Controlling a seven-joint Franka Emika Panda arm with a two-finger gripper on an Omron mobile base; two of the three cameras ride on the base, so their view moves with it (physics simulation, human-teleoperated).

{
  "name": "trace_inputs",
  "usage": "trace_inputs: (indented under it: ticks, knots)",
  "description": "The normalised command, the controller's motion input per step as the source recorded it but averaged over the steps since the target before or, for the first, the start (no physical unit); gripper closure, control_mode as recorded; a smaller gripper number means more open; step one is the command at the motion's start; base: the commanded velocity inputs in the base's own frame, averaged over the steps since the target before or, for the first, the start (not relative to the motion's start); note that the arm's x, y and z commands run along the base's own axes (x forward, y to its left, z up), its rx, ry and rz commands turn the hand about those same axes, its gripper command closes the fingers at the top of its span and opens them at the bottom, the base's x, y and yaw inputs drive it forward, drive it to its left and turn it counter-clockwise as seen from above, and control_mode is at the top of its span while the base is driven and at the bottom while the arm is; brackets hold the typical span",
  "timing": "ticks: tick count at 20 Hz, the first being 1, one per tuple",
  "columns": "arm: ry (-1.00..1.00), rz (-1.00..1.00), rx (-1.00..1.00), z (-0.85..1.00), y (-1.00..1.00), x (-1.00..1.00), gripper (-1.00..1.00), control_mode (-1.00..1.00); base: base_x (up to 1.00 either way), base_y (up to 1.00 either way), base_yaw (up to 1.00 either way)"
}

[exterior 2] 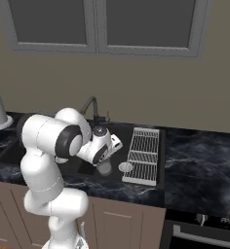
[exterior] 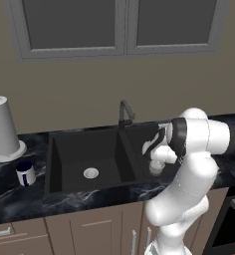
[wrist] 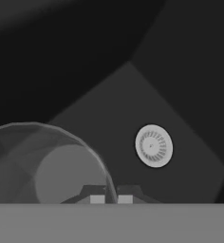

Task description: Move any existing items from the left basin to the right basin for drying. Then move the mug from the counter to the left basin of the sink for washing.

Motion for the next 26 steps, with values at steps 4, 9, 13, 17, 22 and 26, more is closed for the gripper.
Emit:
trace_inputs:
  ticks: [4, 9, 13, 17, 22, 26]
  knots:
    - [0.0, 0.04, -0.01, -0.26, 0.0, 0.26, 1.0, -1.0, 0.0, 0.0, 0.0]
    - [0.0, 0.04, -0.02, -0.22, 0.0, 0.23, 1.0, -1.0, 0.0, 0.0, 0.0]
    - [0.0, 0.03, 0.0, -0.16, 0.0, 0.01, 1.0, -1.0, 0.0, 0.0, 0.0]
    - [0.0, 0.03, 0.0, -0.16, 0.0, 0.07, 1.0, -1.0, 0.0, 0.0, 0.0]
    - [0.0, 0.04, -0.01, -0.07, 0.0, 0.08, 1.0, -1.0, 0.0, 0.0, 0.0]
    - [0.0, 0.03, -0.04, 0.0, 0.0, 0.04, -1.0, -1.0, 0.0, 0.0, 0.0]
